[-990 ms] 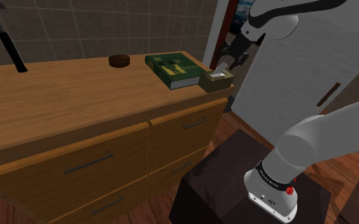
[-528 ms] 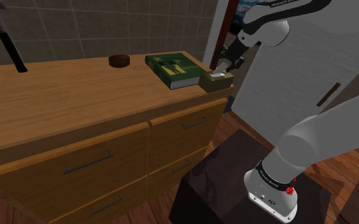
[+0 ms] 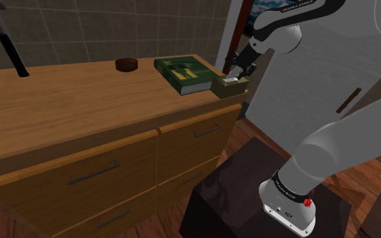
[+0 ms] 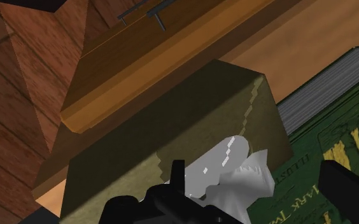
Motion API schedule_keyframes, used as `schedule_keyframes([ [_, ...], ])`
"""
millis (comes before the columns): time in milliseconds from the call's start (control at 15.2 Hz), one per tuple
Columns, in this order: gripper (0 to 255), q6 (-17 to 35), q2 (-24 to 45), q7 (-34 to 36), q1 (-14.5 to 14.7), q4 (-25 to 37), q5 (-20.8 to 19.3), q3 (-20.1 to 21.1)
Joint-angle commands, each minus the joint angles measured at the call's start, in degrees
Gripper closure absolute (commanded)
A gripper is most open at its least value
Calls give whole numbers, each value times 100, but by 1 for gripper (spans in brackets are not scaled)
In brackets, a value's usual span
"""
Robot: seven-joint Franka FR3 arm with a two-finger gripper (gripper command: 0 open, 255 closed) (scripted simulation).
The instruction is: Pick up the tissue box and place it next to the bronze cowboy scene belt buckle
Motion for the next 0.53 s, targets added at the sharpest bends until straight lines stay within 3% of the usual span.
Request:
schedule_keyframes([
  [0, 0, 2, 2, -1, 1, 0, 1, -1],
  [66, 0, 1, 1, -1, 0, 0, 1, 0],
  [132, 255, 1, 1, -1, 0, 0, 1, 0],
  [462, 255, 2, 16, -10, 2, 12, 6, -7],
])
